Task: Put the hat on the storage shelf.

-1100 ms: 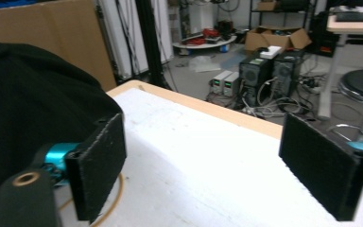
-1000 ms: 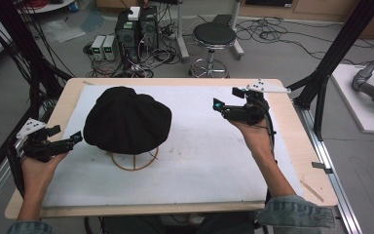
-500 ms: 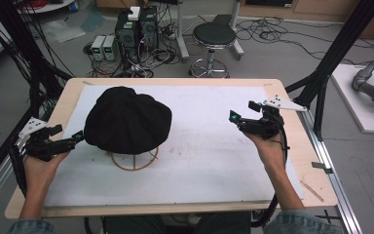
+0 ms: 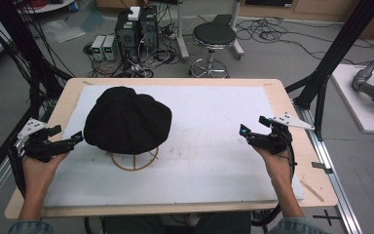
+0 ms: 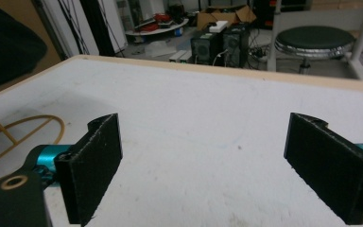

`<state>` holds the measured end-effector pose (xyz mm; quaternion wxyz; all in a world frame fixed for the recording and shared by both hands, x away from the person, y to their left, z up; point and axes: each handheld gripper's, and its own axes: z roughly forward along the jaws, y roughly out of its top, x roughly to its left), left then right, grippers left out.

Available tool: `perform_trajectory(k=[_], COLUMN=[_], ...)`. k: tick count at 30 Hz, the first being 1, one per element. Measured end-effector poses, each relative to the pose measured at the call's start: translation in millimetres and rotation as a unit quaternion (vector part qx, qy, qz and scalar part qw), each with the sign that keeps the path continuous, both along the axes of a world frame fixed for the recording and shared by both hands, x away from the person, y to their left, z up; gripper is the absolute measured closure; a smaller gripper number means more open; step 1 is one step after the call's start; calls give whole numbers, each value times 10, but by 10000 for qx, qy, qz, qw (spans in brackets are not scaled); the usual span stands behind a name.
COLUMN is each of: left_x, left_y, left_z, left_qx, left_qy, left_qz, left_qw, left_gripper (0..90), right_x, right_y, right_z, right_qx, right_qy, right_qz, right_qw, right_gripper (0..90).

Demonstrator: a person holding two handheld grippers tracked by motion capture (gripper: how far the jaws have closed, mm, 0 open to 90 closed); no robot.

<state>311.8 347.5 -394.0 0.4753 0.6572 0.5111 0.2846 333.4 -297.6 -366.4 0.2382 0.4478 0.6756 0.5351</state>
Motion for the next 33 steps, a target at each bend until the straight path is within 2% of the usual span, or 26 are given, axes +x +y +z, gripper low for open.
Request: perform_trajectory(k=[4,10,27,33], left_x=[-1,-11,-14,-1], left_y=[4,-2,-8,-24], left_z=[-5,2,8,5], left_qx=[-4,21,36,24], left_qy=[1,-11,-13,-10], left_qz=[2,-13,-14,-39], left_qw=[10000,10000,10000,10000], left_gripper=[125,125,125,125], right_x=[-27,-28,-23,-26], right_y=[-101,-210,-211,-221], right_z=[-116,-196,-229,-226], right_qx=[17,90,101,120], right_qy=[134,235,300,246], right_qz=[-140,-275,-256,-253], right_qw=[9998,9993,9992,9993], right_gripper=[120,120,120,120])
